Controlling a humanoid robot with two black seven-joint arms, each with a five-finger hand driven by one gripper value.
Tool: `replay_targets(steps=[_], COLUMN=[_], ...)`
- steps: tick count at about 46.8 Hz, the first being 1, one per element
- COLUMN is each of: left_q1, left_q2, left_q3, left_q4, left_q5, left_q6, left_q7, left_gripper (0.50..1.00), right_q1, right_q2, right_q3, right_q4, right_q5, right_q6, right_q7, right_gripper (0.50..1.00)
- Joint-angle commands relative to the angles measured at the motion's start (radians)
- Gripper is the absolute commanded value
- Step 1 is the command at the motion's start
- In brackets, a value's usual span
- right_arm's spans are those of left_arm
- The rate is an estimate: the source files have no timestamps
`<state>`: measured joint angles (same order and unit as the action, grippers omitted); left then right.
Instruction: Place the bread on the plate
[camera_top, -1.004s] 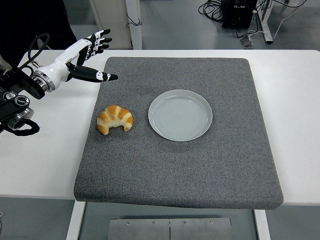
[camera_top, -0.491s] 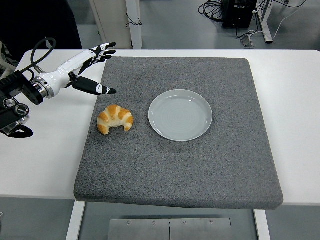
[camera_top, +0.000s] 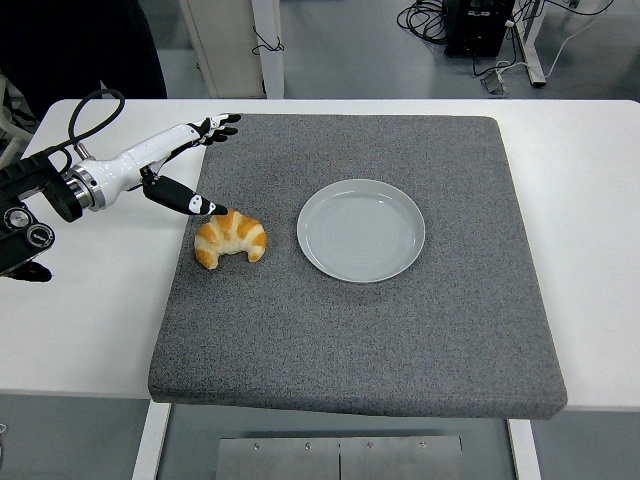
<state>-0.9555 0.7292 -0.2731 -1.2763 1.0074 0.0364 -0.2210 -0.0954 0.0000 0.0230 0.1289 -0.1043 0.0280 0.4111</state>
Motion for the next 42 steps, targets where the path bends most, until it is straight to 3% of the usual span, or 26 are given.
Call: replay_targets(steps=[1,18,25,42], left_q1=[0.000,-0.006,-0.006,-0.005], left_q2=[0.003,0.038,0.038,0.032], left_q3=[0.000,0.000,0.000,0.021], left_q4=[-0.001,-0.047,-0.047,-0.047], left_q5=[0.017,0.076,0.115,0.226], left_q6=[-0.009,-0.067,-0.087,-0.090], left_q7=[0.000,0.005,0.052,0.058], left_gripper=[0.971,0.971,0.971,0.971], right_q1=[0.000,-0.001,0.000,-0.001], right_q2=[0.000,0.000,0.000,0.000], right_q3=[0.000,0.000,0.000,0.000], right_q4=[0.000,0.000,0.000,0.000], right_q5=[0.000,0.000,0.000,0.000], right_q6=[0.000,0.000,0.000,0.000], right_q7=[0.000,0.000,0.000,0.000], right_gripper=[1.000,1.000,1.000,1.000])
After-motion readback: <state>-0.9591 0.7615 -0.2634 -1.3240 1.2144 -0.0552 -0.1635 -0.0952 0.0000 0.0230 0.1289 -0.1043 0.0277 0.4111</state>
